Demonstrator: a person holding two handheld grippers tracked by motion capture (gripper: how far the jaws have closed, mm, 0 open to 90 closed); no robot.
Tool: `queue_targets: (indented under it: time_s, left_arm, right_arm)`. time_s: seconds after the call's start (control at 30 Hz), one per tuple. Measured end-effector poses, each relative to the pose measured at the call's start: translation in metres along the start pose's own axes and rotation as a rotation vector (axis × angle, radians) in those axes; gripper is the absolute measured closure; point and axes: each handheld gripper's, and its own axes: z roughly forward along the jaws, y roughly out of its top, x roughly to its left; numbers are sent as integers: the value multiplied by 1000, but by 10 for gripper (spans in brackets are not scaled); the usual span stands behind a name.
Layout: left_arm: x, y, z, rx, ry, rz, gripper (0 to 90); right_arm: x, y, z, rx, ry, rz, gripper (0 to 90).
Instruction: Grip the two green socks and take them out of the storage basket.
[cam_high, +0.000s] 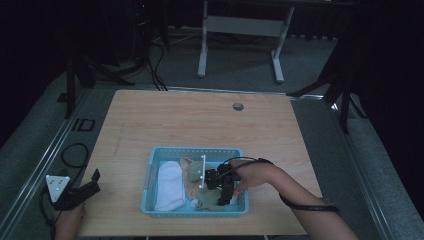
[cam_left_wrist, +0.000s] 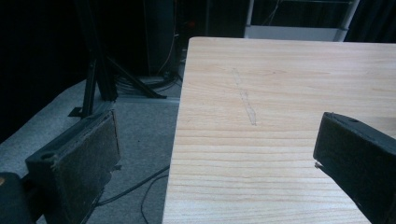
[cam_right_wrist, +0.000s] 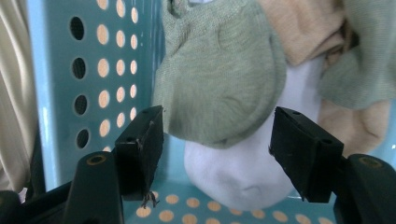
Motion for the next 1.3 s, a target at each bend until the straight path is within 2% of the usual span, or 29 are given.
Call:
queue_targets:
  time_s: [0.13,0.2,0.23,0.27,0.3,0.43,0.5,0.57,0.67,0.87,0.9,1.07,1.3]
  left_arm:
    - [0,0,0,0,0,1,7]
    - [0,0,0,0,0,0,7]
    - [0,0,0,0,0,0,7]
    - [0,0,0,1,0,-1,7]
    - [0,0,0,1,0,-1,7]
    - [0,0,0,2,0,0,7]
    - [0,0,0,3,0,0,7]
    - [0,0,0,2,1,0,7]
    - [0,0,0,4,0,0,7]
    - [0,0,0,1,0,-3,7]
    - [0,0,0,1,0,-1,7]
    - [0,0,0,3,1,0,7]
    - [0,0,0,3,1,0,7]
  right_arm:
    - [0,1,5,15,-1,9,455]
    - [0,2,8,26,-11,8,560]
    - [0,2,8,26,-11,8,560]
    - [0,2,8,29,-21,4,608]
    - [1,3,7,34,-37,-17,705]
    - [3,5,2,12,-69,-34,754]
    - [4,5,-7,11,-80,-33,800]
    - [5,6,-12,14,-96,-40,811]
    - [7,6,-21,17,-94,-38,816]
    - [9,6,-38,-14,-93,-29,818]
    - [9,6,-45,-19,-101,-30,819]
    - [10,5,-57,-33,-116,-28,820]
    - [9,-5,-82,-72,-130,-7,823]
